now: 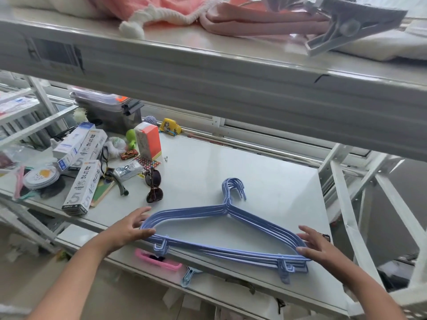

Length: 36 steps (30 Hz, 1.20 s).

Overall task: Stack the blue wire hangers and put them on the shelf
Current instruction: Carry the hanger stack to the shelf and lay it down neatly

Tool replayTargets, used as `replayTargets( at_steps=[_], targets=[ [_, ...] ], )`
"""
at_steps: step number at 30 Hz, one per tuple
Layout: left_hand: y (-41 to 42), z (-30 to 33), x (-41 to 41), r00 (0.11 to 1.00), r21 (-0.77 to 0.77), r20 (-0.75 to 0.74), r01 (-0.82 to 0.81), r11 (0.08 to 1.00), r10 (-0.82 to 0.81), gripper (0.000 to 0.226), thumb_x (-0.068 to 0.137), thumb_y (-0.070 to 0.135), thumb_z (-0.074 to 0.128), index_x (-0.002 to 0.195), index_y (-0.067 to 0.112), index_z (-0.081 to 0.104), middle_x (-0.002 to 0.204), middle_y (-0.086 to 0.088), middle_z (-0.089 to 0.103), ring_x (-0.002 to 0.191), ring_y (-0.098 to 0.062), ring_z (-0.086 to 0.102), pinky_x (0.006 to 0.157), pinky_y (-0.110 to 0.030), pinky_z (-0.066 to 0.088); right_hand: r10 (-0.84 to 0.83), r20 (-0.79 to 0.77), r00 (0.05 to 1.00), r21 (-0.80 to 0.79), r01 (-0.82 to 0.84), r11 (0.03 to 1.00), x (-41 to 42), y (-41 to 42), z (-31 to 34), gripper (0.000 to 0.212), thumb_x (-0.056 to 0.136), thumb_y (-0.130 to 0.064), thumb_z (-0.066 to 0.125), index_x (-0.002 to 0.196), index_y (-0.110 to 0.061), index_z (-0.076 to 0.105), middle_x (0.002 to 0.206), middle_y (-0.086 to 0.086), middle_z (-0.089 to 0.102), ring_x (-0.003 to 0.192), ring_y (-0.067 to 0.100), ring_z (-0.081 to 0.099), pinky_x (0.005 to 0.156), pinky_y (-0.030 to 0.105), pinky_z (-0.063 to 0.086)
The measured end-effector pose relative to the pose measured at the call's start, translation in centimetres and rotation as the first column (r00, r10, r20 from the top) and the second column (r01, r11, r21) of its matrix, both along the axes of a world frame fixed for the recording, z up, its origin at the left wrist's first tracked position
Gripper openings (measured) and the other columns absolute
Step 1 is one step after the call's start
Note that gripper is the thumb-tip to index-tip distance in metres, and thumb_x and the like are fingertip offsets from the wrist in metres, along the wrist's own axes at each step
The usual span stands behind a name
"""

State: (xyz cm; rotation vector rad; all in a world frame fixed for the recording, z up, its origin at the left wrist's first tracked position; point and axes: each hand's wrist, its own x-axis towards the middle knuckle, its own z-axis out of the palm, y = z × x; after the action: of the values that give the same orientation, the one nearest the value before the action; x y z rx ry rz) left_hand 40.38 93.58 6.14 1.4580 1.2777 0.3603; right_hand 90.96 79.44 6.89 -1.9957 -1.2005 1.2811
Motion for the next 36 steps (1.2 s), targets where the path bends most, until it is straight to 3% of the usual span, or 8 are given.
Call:
replayTargets(
  at_steps=[3,7,9,12,17,28,31,36],
  targets=[
    [-0.2,-0.6,0.9,0.996,0.018,-0.006,-0.09,0.996,0.09,0.09,0.053,0.073,0.066,0.133,0.04,0.041,0.131,0.008,0.045,0.123,-0.012,0.042,0.101,-0.033,0.036,-0.052,0.005,0.999,0.053,0.051,0.997,-0.9,-0.2,-0.2,0.102,0.064,-0.08,0.087,0.147,-0.039,0.045,0.145,0.0,0.059,0.133,0.02,0.056,0.117,0.04,0.044],
    [-0.8,-2.6,2.7,0.94,0.084,0.157,-0.319,0.944,0.304,0.039,0.077,0.06,0.065,0.108,0.037,0.063,0.125,0.002,0.061,0.116,-0.018,0.055,0.097,-0.031,0.04,-0.061,0.027,0.998,0.073,0.059,0.996,-2.2,-0.8,-1.1,0.064,0.104,-0.025,0.074,0.16,-0.022,0.046,0.149,-0.009,0.047,0.139,0.008,0.042,0.115,0.031,0.035],
    [-1.3,-3.1,3.9,0.892,0.098,0.229,-0.419,0.902,0.39,0.011,0.096,0.036,0.057,0.102,0.033,0.065,0.119,-0.001,0.065,0.112,-0.019,0.057,0.094,-0.03,0.04,-0.237,-0.067,0.969,0.132,0.244,0.961,-2.5,-0.6,-1.9,0.047,0.109,-0.019,0.065,0.155,-0.013,0.054,0.146,-0.002,0.054,0.138,0.013,0.047,0.113,0.031,0.034],
    [-1.5,-3.7,5.1,0.808,0.107,0.276,-0.564,0.819,0.521,0.022,0.099,0.028,0.05,0.102,0.026,0.072,0.111,0.002,0.07,0.11,-0.02,0.061,0.095,-0.034,0.043,-0.486,-0.191,0.853,0.194,0.519,0.833,-3.7,-0.7,-3.2,0.029,0.113,-0.017,0.057,0.138,-0.011,0.07,0.129,0.002,0.07,0.13,0.023,0.062,0.116,0.037,0.039],
    [-1.9,-4.1,6.4,0.702,0.104,0.3,-0.697,0.71,0.646,0.025,0.094,0.028,0.052,0.094,0.024,0.076,0.099,0.003,0.074,0.098,-0.019,0.066,0.09,-0.038,0.05,-0.663,-0.238,0.71,0.269,0.704,0.657,-6.7,-1.0,-4.3,0.02,0.114,-0.02,0.057,0.127,-0.02,0.072,0.122,0.003,0.069,0.122,0.023,0.061,0.109,0.037,0.044],
    [-0.7,-5.1,7.2,0.631,0.172,0.226,-0.776,0.607,0.743,0.045,0.079,0.044,0.054,0.079,0.001,0.064,0.069,-0.008,0.058,0.069,-0.021,0.05,0.065,-0.035,0.039,-0.718,-0.089,0.69,0.309,0.705,0.639,-6.5,-0.3,-5.4,0.032,0.116,-0.023,0.049,0.098,-0.001,0.063,0.082,0.01,0.055,0.08,0.025,0.048,0.064,0.034,0.037],
    [-0.7,-5.3,7.1,0.637,0.176,0.221,-0.771,0.612,0.738,0.042,0.082,0.043,0.055,0.078,0.002,0.064,0.069,-0.01,0.06,0.068,-0.021,0.05,0.065,-0.035,0.039,-0.706,-0.103,0.701,0.319,0.696,0.644,-6.7,-0.3,-5.1,0.028,0.116,-0.022,0.049,0.101,-0.006,0.065,0.087,0.009,0.06,0.09,0.025,0.053,0.069,0.039,0.039],
    [-0.8,-5.0,7.1,0.644,0.168,0.248,-0.764,0.623,0.723,0.031,0.086,0.035,0.057,0.08,0.009,0.071,0.076,-0.009,0.068,0.072,-0.022,0.057,0.07,-0.036,0.044,-0.685,-0.202,0.7,0.287,0.711,0.642,-7.0,-0.5,-4.7,0.034,0.117,-0.021,0.049,0.138,-0.006,0.07,0.124,0.001,0.067,0.123,0.018,0.057,0.109,0.032,0.04]
  ],
)
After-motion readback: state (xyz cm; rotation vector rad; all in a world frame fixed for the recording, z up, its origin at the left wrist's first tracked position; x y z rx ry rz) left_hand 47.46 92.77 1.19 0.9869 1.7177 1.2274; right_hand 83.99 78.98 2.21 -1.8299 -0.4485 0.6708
